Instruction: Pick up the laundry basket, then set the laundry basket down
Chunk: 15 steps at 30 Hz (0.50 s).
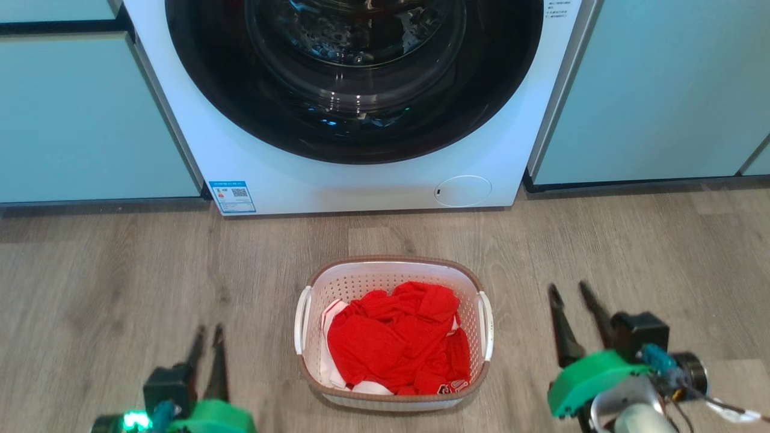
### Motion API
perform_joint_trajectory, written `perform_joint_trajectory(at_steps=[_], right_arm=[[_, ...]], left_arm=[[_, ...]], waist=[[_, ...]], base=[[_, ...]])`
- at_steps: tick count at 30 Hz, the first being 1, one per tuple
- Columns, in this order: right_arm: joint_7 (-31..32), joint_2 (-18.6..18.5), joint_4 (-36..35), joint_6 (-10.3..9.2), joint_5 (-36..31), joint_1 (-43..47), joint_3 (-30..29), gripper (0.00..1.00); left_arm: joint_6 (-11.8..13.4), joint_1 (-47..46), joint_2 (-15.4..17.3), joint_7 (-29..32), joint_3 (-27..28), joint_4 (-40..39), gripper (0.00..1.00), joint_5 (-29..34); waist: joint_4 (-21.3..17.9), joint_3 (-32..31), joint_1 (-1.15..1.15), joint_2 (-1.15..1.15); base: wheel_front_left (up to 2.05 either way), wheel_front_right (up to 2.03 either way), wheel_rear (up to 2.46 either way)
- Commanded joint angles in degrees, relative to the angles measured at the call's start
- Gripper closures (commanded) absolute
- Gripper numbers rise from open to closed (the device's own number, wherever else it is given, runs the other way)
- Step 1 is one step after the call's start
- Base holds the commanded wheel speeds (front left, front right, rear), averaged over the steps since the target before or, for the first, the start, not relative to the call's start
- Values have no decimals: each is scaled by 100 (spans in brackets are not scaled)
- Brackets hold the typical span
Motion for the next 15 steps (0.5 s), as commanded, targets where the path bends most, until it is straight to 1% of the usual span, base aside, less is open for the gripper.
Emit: perform_joint_trajectory(at_steps=[1,15], right_arm=[[0,0,37,0,5,15,5,100],[163,-50,58,4,930,-3,-89,100]], left_arm=[[-1,6,-6,8,-1,41,100,-4],[-118,-125,-19,239,146,123,100,-930]], waist=[[0,0,0,0],[-16,5,0,0]], base=[[0,0,0],[0,0,0]])
